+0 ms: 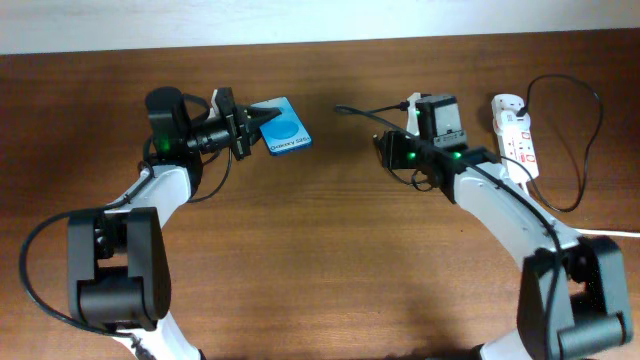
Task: Plug charger to phone and switch on socket
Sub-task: 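Grasp the black USB-C cable end with the right gripper, then bring the cable connector up to the phone's bottom port, then push the connector into the phone port while the left gripper holds the phone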
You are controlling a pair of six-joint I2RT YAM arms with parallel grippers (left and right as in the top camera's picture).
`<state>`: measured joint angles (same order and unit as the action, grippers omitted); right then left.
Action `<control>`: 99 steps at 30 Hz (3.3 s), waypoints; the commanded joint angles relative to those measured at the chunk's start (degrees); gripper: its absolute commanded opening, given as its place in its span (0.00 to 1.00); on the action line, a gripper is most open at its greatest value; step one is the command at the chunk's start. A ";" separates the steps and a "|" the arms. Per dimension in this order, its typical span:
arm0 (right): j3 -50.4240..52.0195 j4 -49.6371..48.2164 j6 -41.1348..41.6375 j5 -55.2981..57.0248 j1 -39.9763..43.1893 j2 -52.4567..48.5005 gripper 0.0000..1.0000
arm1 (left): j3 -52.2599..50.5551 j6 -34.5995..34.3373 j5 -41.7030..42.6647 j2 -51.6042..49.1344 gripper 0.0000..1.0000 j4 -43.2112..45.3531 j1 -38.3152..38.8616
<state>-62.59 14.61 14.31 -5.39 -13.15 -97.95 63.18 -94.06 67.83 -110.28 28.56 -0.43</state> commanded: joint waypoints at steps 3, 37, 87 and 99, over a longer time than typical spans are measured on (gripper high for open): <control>-0.09 -9.44 -0.55 3.08 -0.72 -9.35 0.51 | 0.68 0.74 2.54 -0.46 0.00 0.57 0.07; -8.74 14.16 -3.23 -30.67 8.68 -1.31 0.04 | 0.68 6.56 0.90 -4.20 0.00 0.52 1.25; 0.83 -0.55 23.71 -25.79 -10.14 10.08 0.04 | 0.68 -3.98 -8.98 -8.76 0.00 22.43 7.04; 0.81 0.15 23.71 -27.74 -10.03 12.63 0.04 | 0.68 -4.68 -8.63 -8.76 0.00 22.38 6.97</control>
<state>-61.91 14.90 37.76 -32.18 -22.83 -87.09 62.92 -99.00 58.63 -119.52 50.39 6.52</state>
